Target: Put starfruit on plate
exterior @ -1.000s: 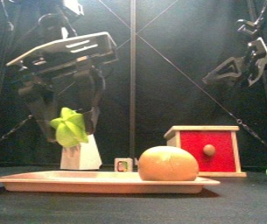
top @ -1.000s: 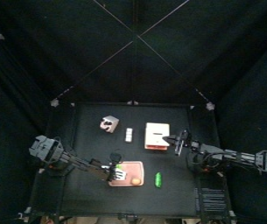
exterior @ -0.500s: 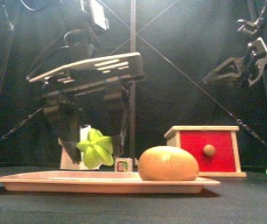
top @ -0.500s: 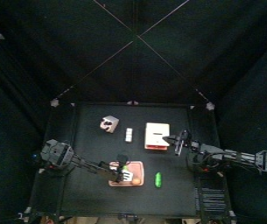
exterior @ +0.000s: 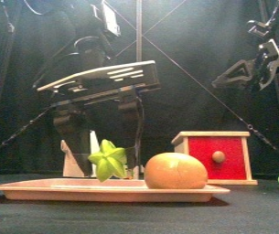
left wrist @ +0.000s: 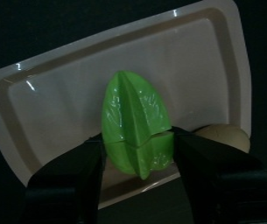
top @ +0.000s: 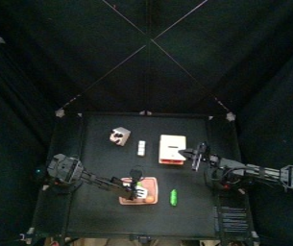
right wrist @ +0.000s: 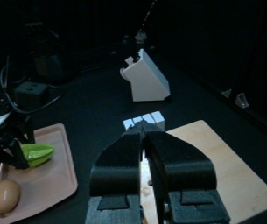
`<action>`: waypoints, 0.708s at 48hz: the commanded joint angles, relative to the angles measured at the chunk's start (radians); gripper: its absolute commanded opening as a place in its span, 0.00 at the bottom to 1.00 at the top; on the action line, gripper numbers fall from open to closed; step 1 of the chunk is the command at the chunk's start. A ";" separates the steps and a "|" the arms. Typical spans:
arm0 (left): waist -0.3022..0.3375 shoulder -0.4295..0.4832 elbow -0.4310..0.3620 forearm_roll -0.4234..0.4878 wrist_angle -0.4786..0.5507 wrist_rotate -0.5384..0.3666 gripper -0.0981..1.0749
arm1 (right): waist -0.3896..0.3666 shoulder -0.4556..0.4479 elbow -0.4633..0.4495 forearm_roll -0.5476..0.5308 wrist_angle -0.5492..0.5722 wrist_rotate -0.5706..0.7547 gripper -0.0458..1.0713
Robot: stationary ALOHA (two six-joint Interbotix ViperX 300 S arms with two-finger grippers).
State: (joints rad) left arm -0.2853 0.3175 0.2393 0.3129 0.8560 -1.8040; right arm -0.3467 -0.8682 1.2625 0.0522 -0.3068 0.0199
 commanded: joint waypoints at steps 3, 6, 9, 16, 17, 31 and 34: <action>0.003 -0.015 -0.020 -0.002 -0.003 0.002 0.76 | -0.005 0.005 -0.008 0.002 -0.005 0.000 0.05; 0.003 -0.015 -0.020 -0.002 -0.003 0.002 0.77 | -0.005 0.006 -0.008 0.002 -0.003 0.000 0.05; 0.003 -0.015 -0.017 -0.002 -0.003 0.003 0.79 | -0.006 0.006 -0.009 0.002 -0.003 0.000 0.05; 0.003 -0.014 -0.015 -0.003 -0.005 0.003 0.85 | -0.006 0.005 -0.008 0.002 -0.003 0.000 0.05; 0.003 -0.014 -0.015 -0.005 -0.005 0.003 0.86 | -0.008 0.005 -0.008 0.002 -0.003 0.000 0.05; 0.003 -0.015 -0.021 -0.008 -0.005 0.003 0.90 | -0.008 0.005 -0.009 0.003 -0.003 0.000 0.05; 0.003 -0.014 -0.025 -0.009 -0.005 0.003 0.90 | -0.008 0.005 -0.009 0.003 -0.003 0.000 0.05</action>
State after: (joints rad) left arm -0.2853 0.3175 0.2393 0.3037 0.8529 -1.8009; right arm -0.3513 -0.8698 1.2625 0.0537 -0.3053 0.0199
